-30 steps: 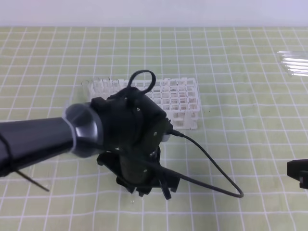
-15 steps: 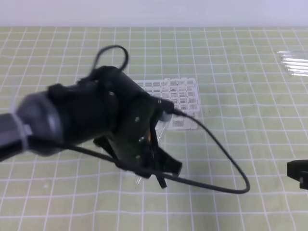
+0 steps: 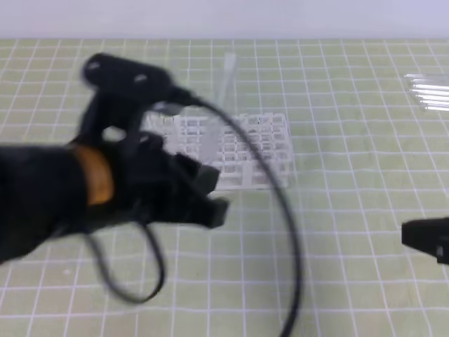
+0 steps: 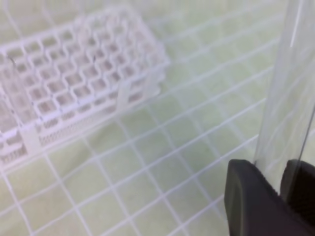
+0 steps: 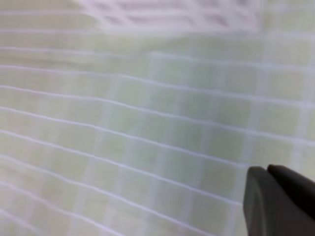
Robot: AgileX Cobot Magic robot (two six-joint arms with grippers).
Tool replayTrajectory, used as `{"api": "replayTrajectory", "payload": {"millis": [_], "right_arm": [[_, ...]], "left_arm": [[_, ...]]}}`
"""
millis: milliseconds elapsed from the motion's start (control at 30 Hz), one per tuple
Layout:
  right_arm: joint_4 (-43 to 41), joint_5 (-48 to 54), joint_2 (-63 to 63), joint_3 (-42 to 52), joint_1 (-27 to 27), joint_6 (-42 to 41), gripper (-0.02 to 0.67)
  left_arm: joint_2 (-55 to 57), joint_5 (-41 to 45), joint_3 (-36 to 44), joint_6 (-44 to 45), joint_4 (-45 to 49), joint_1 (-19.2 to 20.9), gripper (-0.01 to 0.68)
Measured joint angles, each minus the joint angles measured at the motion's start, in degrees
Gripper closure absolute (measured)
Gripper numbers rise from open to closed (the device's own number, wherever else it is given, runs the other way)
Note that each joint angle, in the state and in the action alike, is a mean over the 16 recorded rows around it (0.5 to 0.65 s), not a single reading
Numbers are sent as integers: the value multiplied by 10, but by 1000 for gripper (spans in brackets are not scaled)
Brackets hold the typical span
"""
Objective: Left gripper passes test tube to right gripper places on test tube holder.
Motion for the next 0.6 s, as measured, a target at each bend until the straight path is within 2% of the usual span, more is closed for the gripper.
{"api": "replayTrajectory", "payload": {"millis": [267,433,600], "right_arm": [[47,6,45,-82,62,-32,651],[33,-28,82,-134,136,-29,651],[5,-97,106,-166,222,-32,651]], "left_arm": [[-170,-177,186,-9,7,0,669],[-230,-282,287,-16,14,0,670],[-252,-365,355,-21,22,0,670]]}}
